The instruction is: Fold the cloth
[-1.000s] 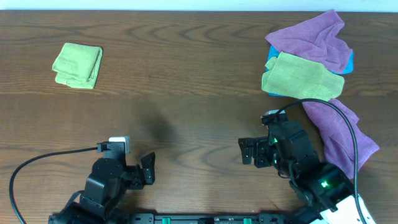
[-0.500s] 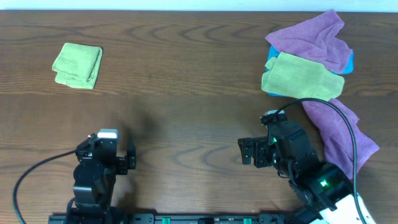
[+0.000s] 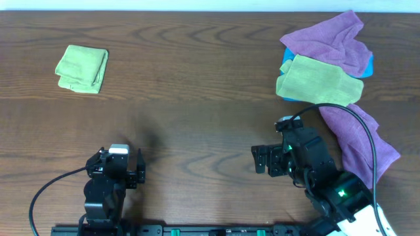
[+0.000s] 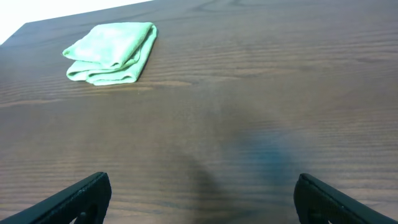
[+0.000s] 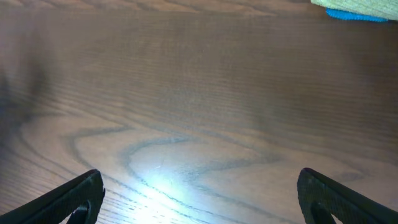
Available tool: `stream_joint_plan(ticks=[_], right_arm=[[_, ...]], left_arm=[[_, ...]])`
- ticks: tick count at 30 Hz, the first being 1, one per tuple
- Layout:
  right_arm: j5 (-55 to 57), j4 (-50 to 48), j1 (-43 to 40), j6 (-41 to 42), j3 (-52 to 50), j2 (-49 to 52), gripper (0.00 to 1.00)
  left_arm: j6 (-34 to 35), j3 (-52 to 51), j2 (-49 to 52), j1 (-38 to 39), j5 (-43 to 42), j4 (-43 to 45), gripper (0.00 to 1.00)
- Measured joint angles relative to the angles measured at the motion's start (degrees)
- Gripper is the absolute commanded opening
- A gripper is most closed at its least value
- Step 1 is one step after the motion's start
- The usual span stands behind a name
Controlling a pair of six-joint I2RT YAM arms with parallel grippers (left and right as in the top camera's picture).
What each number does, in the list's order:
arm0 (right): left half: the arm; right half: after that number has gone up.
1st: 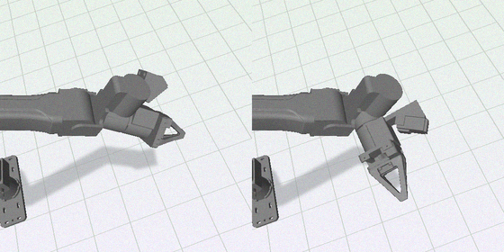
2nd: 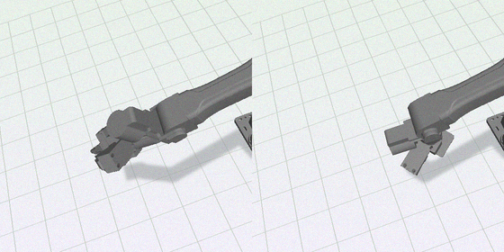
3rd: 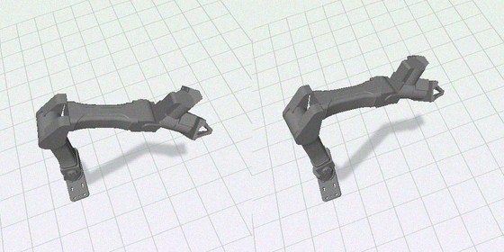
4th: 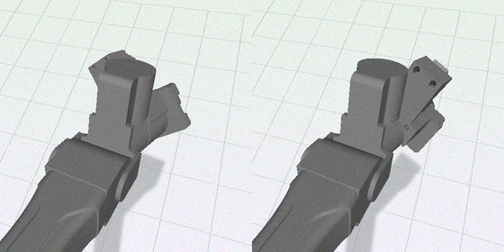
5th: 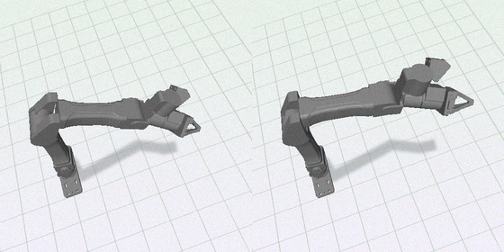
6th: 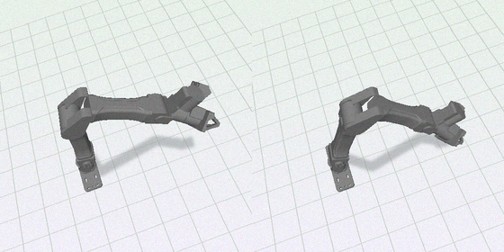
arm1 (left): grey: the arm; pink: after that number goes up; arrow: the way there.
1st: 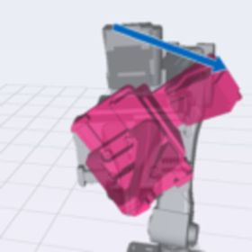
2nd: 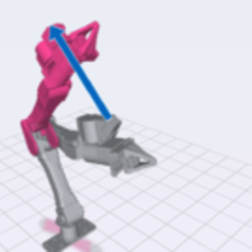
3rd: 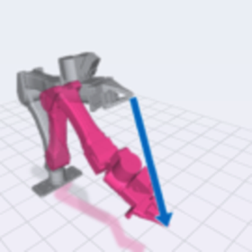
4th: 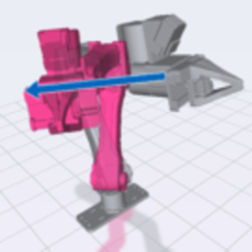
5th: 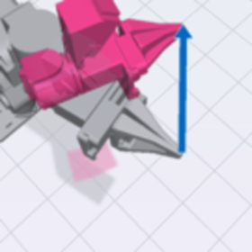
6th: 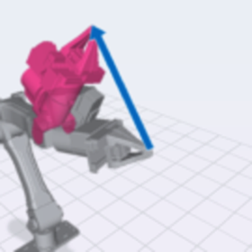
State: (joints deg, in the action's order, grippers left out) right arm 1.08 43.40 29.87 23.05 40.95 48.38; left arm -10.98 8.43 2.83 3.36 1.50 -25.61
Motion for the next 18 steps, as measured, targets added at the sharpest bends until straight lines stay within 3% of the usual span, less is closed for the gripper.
stream_joint_plan(ticks=[18], right_arm=[[-0.02,0.0,0.02,0.02,0.0,0.0,0.99]], left_arm=[[0.0,0.0,-0.39,0.0,0.0,0.0,0.96]])
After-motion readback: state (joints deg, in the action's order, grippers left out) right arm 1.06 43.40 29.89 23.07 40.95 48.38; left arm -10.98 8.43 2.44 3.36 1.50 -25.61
